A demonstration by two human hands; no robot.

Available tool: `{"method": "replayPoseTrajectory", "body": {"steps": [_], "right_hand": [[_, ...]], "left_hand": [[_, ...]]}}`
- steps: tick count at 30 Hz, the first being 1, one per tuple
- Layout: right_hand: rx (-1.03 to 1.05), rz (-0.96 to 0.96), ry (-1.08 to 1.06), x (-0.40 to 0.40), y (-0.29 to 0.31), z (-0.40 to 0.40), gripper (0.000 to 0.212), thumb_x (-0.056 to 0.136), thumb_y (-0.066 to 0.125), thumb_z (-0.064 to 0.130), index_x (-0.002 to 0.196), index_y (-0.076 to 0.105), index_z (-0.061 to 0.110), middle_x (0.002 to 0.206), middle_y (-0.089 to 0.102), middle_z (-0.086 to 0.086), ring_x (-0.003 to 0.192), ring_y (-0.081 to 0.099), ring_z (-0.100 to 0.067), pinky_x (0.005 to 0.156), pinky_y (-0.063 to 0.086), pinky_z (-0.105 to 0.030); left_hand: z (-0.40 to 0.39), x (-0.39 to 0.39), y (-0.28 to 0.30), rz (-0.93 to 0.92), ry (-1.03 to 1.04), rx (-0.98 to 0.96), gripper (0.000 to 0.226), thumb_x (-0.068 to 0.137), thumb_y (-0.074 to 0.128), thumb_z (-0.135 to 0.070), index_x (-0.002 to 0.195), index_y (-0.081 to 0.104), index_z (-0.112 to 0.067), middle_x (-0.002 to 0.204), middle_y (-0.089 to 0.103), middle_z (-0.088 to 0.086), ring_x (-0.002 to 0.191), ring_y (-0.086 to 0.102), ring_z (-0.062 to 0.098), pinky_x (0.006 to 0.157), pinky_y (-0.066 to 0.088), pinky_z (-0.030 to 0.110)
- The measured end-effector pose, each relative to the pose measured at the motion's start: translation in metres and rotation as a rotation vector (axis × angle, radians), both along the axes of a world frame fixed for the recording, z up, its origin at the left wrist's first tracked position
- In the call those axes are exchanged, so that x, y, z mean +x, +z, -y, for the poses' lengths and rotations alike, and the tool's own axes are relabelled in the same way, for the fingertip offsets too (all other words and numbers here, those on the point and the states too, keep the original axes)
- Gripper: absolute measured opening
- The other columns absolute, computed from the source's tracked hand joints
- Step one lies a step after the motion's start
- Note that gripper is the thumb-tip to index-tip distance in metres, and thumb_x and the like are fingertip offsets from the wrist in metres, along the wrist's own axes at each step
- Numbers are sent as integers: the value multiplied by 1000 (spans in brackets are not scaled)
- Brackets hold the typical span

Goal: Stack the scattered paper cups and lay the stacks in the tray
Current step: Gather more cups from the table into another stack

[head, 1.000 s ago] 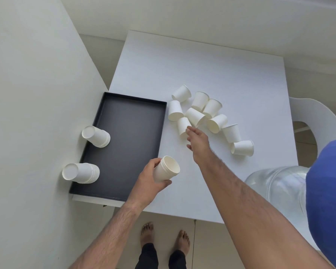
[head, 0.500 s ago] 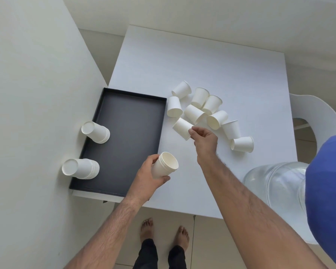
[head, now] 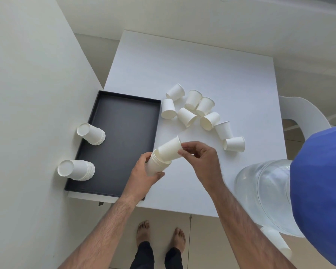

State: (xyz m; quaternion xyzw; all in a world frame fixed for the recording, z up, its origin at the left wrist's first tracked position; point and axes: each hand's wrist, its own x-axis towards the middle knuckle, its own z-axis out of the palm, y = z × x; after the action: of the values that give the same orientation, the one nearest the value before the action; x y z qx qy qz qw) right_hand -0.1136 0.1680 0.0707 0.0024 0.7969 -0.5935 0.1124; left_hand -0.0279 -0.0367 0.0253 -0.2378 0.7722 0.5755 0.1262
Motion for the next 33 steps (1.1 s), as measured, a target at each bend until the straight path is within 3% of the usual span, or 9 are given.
{"method": "replayPoseTrajectory", "body": {"steps": [3, 6, 12, 16, 19, 23, 26, 30, 33], "right_hand": [[99, -39, 77, 7, 3, -1, 12, 89, 85, 20, 97, 81, 27, 92, 77, 21, 72, 64, 3, 65, 45, -12], [142, -56, 125, 11, 2, -1, 9, 89, 84, 20, 97, 83, 25, 91, 75, 25, 66, 59, 8, 62, 41, -9], [173, 32, 223, 19, -8, 6, 13, 92, 81, 18, 100, 85, 26, 89, 74, 31, 77, 63, 10, 69, 43, -5], [157, 40, 216, 23, -13, 6, 11, 91, 82, 22, 99, 84, 29, 94, 76, 26, 80, 63, 9, 69, 43, -6], [66, 58, 87, 13, -14, -3, 9, 94, 79, 25, 100, 83, 30, 101, 78, 21, 91, 69, 0, 69, 44, -12], [71, 39, -236, -15, -27, -31, 11, 96, 77, 24, 107, 80, 23, 102, 79, 12, 86, 66, 4, 73, 47, -16], [152, 1, -450, -43, -38, -61, 22, 98, 73, 23, 119, 75, 15, 116, 71, 1, 102, 66, -10, 88, 52, -28], [300, 55, -681, -78, -58, -102, 31, 99, 68, 23, 128, 68, 13, 136, 56, -8, 121, 60, -30, 105, 50, -43], [364, 162, -790, -93, -71, -123, 34, 102, 64, 24, 133, 61, 11, 145, 45, -12, 134, 47, -34, 107, 47, -43]], "left_hand": [[-2, -1, 2, -12, -22, -15, 73, 87, 90, -26, 144, 48, -44, 132, 59, -24, 120, 58, 0, 86, 48, 17], [-5, -1, 3, -32, -44, -26, 72, 86, 91, -24, 143, 51, -44, 132, 60, -23, 121, 59, 1, 89, 49, 20], [-12, -4, 5, -52, -42, 0, 69, 85, 90, -25, 138, 52, -48, 130, 62, -23, 119, 61, 0, 88, 50, 20], [-14, -3, 2, -34, -41, 15, 71, 85, 91, -25, 139, 51, -48, 131, 61, -22, 120, 60, 1, 89, 50, 20], [-18, -3, 3, -26, -30, 30, 71, 85, 92, -28, 134, 48, -55, 132, 61, -23, 121, 59, 1, 87, 47, 17], [-24, -6, 6, -14, -32, 55, 68, 85, 91, -30, 122, 48, -66, 130, 60, -24, 119, 59, -1, 84, 45, 14], [-27, -8, 6, 1, -44, 66, 69, 85, 91, -30, 132, 50, -59, 131, 63, -21, 119, 61, -1, 83, 49, 19], [-31, -12, 4, 3, -62, 83, 69, 85, 91, -29, 135, 51, -55, 131, 64, -19, 118, 62, -2, 86, 47, 16], [-33, -13, 4, 11, -69, 81, 69, 85, 91, -30, 134, 51, -57, 128, 65, -20, 113, 62, -8, 85, 46, 14]]}}
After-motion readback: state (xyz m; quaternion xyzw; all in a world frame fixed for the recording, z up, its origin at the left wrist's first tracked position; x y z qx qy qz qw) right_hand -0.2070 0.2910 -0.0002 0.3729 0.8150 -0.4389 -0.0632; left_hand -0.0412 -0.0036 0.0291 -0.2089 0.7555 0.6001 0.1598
